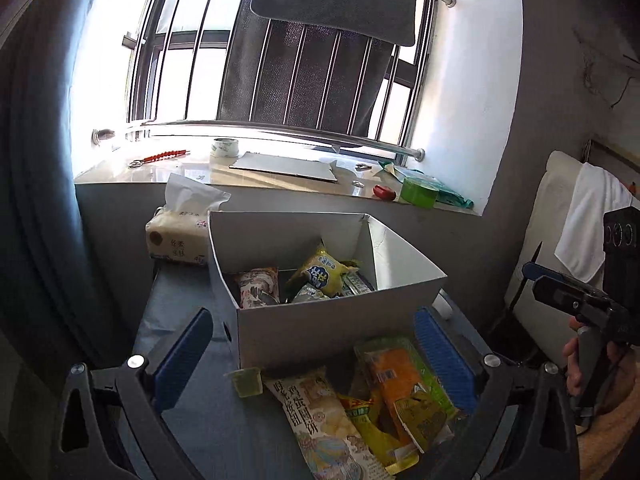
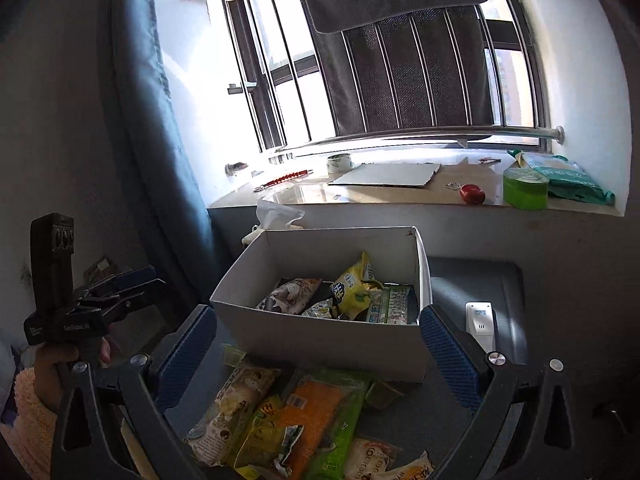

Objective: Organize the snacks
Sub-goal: 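Grasp the olive-green round snack packet with the right gripper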

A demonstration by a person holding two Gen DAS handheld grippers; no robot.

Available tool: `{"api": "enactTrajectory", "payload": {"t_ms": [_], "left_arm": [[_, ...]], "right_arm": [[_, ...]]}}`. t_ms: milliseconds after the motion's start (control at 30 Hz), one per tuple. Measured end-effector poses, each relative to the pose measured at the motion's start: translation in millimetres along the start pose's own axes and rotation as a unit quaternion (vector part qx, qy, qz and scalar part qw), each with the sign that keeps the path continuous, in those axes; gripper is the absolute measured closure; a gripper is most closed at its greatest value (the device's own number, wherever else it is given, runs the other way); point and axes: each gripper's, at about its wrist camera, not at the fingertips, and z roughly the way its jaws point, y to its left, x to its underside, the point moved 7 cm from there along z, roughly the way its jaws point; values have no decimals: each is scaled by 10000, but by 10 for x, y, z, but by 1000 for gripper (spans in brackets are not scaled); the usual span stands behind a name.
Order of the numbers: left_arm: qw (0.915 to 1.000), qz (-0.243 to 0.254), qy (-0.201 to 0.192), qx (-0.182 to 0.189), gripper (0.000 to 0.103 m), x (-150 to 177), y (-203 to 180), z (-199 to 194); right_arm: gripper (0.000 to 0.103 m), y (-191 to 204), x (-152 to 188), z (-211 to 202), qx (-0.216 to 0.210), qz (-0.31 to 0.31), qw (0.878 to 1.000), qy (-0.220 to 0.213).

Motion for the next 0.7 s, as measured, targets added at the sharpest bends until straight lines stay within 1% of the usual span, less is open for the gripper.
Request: {"api": "enactTrajectory", "payload": {"t_ms": [67,133,233,300,400,467,600,700], "left_arm": [[9999,-64,90,22,0,204,-34,-86],[9998,-121,146,-7,0,384,-63,-159],[9995,-264,179,-46,0,598,-82,-250],[9991,-390,147,2,0,682,-81,-295],[9987,-468,159,92,0,762,-107,-321],[9990,-403,176,116,0,791,-151,-321],[9993,-274,230,137,0,813,-217,-294],[9991,-257,273,195,0,847,-239,-278]], "right_arm": [[0,4,183,-136,45,82,9999,-36],[0,-8,362,-241,187,181,9996,-108],[0,-2,659,-317,344,360,9987,-134],[0,38,863,-298,360,464,9983,-41],[0,153,1124,-186,471,292,9982,243],[0,241,1224,-115,454,168,9982,352],[0,392,1281,73,240,148,9982,530],[0,463,1339,259,179,86,9967,790]]}}
